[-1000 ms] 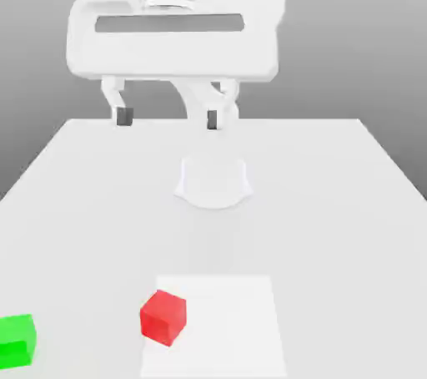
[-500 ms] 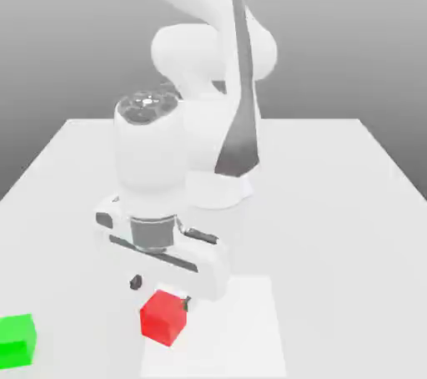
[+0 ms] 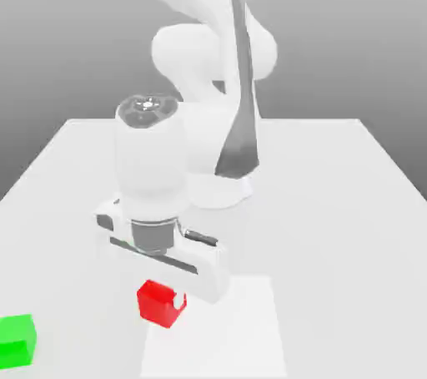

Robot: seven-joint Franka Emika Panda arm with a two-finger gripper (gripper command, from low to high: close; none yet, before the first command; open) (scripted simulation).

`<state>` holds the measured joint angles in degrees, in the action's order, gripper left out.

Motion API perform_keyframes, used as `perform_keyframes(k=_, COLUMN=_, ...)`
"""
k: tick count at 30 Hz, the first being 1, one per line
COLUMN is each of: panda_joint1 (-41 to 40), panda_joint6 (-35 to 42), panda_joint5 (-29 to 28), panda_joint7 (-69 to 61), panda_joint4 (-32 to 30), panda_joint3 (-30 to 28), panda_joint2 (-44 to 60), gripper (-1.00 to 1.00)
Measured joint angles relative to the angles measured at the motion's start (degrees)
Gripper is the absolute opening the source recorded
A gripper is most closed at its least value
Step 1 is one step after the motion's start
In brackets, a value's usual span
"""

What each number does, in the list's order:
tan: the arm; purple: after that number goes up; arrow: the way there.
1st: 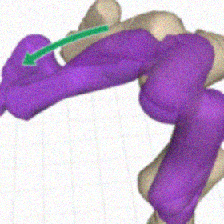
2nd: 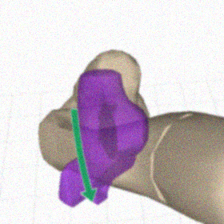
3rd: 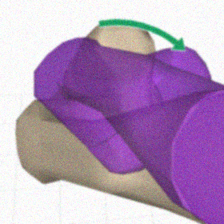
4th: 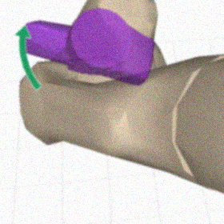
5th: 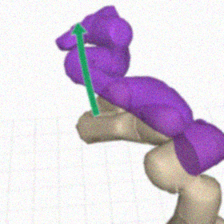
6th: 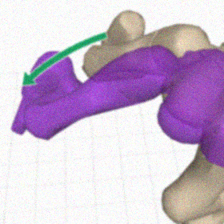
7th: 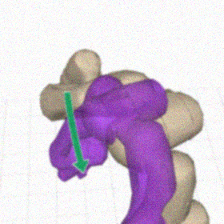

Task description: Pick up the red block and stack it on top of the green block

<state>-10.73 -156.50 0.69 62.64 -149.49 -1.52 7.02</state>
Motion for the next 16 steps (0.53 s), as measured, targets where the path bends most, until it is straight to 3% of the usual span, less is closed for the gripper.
perform_keyframes(k=8, panda_joint1=-8.8, panda_joint6=10.1, panda_joint5=3.7, panda_joint7=2.2, panda_joint4=16.0, panda_joint3=-8.2, panda_joint2=6.2, gripper=-1.0)
perform_keyframes(k=12, panda_joint1=-11.3, panda_joint6=6.9, panda_joint5=6.2, panda_joint7=1.3, panda_joint4=19.3, panda_joint3=-8.5, panda_joint2=12.8, gripper=-1.0)
perform_keyframes(k=13, panda_joint1=-11.7, panda_joint6=5.2, panda_joint5=6.9, panda_joint7=0.8, panda_joint4=19.5, panda_joint3=-8.1, panda_joint2=14.8, gripper=1.0)
perform_keyframes(k=16, panda_joint1=-11.7, panda_joint6=5.1, panda_joint5=6.9, panda_joint7=0.8, panda_joint4=19.5, panda_joint3=-8.1, panda_joint2=14.8, gripper=1.0)
